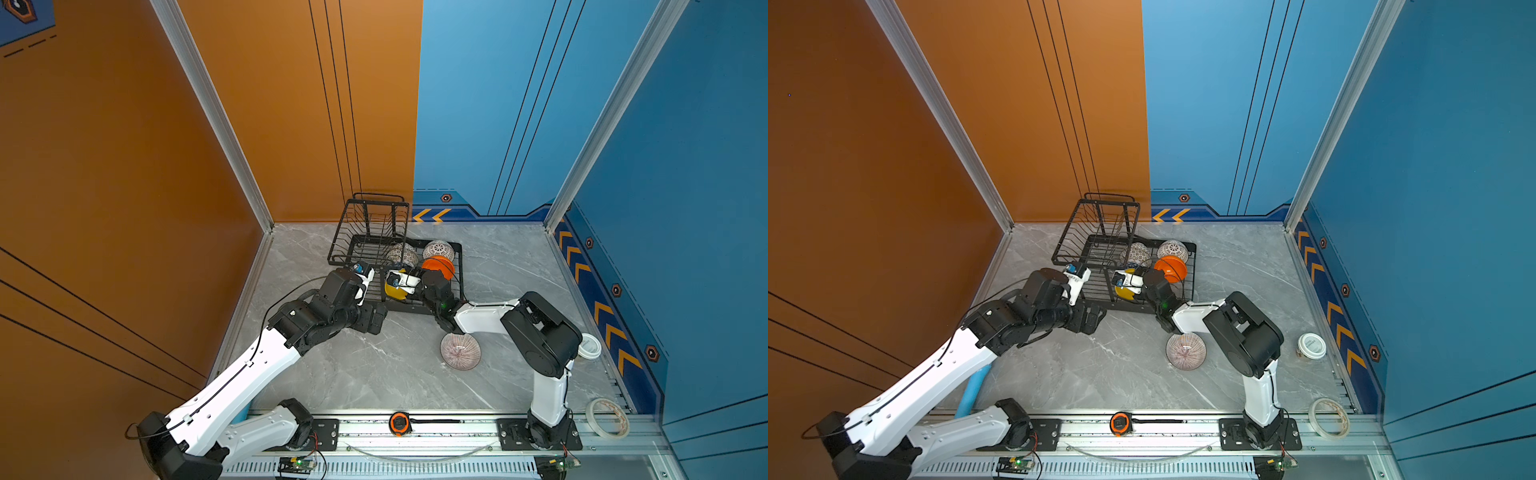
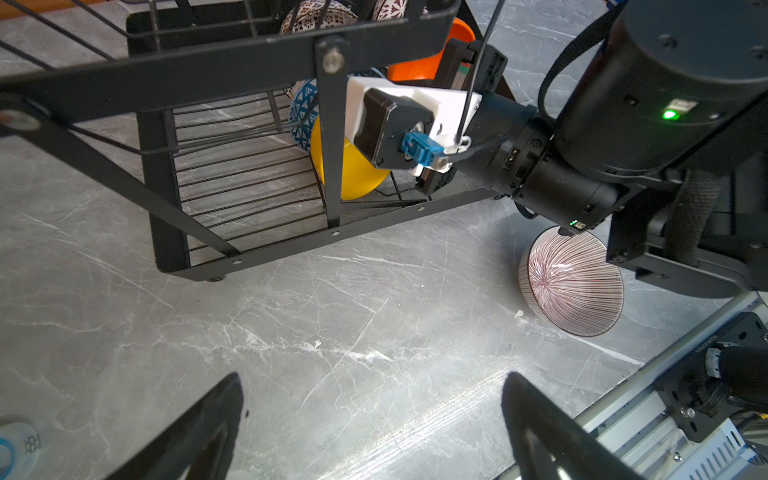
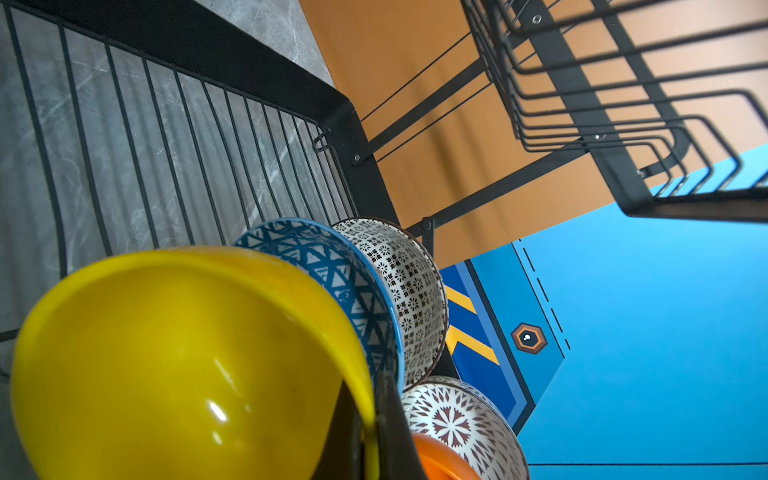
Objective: Load bowls into a dish rack
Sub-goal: Pick up the bowl from the dish rack, then place the bowl in the dish rack.
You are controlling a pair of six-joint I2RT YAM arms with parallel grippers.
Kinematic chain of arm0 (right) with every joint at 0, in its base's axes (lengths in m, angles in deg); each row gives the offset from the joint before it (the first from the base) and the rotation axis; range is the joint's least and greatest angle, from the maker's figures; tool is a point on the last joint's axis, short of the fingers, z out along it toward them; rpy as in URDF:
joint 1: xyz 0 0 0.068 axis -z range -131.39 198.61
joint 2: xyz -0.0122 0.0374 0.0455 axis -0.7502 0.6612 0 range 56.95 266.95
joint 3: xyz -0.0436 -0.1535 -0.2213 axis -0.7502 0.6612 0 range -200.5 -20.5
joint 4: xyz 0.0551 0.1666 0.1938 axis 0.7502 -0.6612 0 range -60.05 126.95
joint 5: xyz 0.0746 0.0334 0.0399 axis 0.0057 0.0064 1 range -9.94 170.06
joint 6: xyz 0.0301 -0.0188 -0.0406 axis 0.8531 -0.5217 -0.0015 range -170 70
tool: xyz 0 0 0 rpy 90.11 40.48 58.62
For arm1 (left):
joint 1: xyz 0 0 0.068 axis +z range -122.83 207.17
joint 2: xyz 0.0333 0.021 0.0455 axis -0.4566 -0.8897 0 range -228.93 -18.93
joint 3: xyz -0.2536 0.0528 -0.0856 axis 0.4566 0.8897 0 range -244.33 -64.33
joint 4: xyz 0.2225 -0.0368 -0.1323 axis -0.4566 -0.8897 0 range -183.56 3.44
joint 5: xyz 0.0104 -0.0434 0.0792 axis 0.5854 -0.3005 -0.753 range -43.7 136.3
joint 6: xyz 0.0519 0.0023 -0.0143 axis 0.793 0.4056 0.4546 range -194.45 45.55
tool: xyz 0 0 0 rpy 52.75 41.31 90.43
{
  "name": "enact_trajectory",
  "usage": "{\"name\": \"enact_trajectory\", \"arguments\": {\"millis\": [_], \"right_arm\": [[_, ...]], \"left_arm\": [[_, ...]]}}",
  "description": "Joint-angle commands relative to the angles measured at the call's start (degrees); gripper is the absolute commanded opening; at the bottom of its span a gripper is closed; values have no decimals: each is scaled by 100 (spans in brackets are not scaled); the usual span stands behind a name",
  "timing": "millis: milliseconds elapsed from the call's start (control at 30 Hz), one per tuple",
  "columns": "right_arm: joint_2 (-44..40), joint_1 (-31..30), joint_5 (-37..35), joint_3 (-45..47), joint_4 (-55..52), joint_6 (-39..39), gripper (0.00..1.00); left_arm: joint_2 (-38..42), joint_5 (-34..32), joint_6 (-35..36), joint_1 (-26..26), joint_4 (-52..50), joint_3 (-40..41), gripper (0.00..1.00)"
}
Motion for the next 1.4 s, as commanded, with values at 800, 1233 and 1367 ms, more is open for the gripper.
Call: {"name": "enact_trajectory", "arguments": {"millis": [800,1233,1367], "right_arm": [[79,-28,-1304,620,1231,-345,0],[478,-394,-1355,147,1289,-411,0],[524,-410,-1394,138,1378,-483,0]], "left_arm": [[114,-16,-75,64,-4,111,98],[206,-29,-97,54,-9,165,98],[233,-34,-105,50,-9,192,98]]}}
